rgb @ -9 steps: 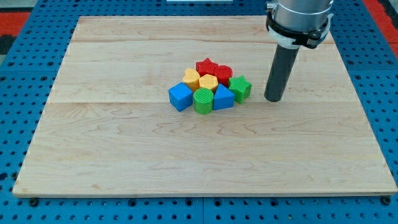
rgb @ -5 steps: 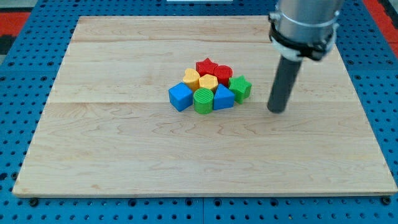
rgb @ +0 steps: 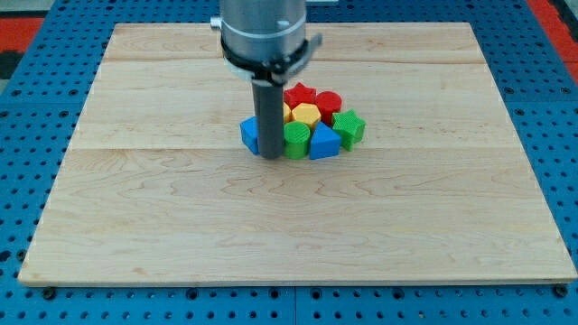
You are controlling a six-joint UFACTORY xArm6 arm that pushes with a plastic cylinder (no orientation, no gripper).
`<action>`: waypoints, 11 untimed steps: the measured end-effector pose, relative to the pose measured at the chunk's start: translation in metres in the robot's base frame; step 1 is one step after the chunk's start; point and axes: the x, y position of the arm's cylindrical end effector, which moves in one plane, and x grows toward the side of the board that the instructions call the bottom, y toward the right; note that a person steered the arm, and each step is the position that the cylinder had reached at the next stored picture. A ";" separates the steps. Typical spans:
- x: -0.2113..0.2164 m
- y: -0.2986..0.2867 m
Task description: Separate the yellow heart from group of blocks
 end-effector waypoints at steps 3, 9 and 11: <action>-0.065 0.014; -0.097 0.048; -0.105 0.050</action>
